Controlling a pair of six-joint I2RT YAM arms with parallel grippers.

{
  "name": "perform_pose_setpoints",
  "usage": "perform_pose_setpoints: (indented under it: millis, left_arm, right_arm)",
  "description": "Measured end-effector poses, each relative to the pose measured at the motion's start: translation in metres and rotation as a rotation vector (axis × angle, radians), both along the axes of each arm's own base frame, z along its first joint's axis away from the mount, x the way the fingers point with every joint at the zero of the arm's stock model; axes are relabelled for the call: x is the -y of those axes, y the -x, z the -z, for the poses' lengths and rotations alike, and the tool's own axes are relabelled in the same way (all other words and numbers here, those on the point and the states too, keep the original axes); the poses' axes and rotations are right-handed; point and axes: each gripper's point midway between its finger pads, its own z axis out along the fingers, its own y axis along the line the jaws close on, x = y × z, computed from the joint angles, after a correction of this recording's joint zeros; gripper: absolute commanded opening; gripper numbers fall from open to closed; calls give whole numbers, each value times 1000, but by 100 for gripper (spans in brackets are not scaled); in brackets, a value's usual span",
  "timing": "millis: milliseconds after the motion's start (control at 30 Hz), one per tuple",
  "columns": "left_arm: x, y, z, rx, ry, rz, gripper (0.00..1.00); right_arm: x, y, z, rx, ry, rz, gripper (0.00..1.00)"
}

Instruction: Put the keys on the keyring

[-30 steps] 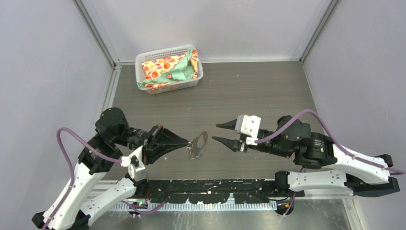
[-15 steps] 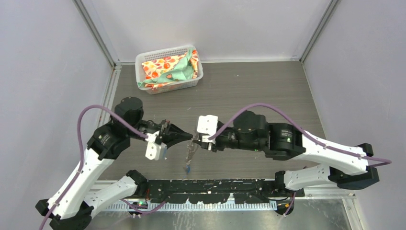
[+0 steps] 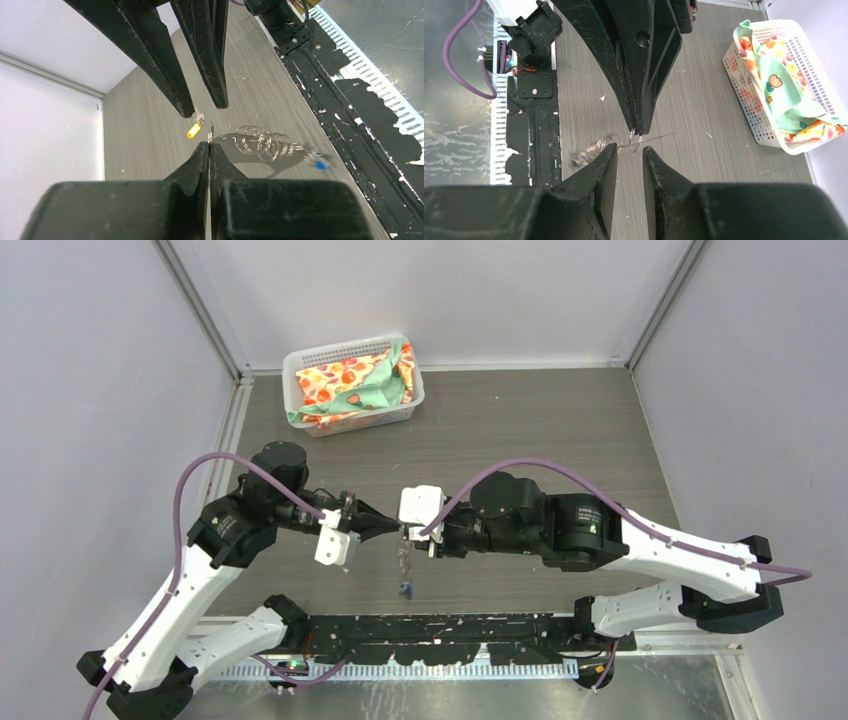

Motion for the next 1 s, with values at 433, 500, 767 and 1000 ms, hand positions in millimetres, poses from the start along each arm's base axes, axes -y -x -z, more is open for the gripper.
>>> perform_pose_setpoints:
  millis: [433, 500, 767, 1000]
  left_arm:
    - [-1, 2, -1, -32, 1, -10, 0]
    - [0, 1, -2, -35, 3, -12, 0]
    - [0, 2, -3, -54, 5, -18, 0]
    - [-1, 4, -8, -64, 12, -18, 0]
  right_arm:
    - [-3, 1, 6, -3, 22, -10, 18]
    - [-5, 1, 7, -4, 24, -11, 19]
    - [-9, -1, 13, -5, 38, -9, 18]
    - [-11, -8, 16, 13, 49, 21, 2]
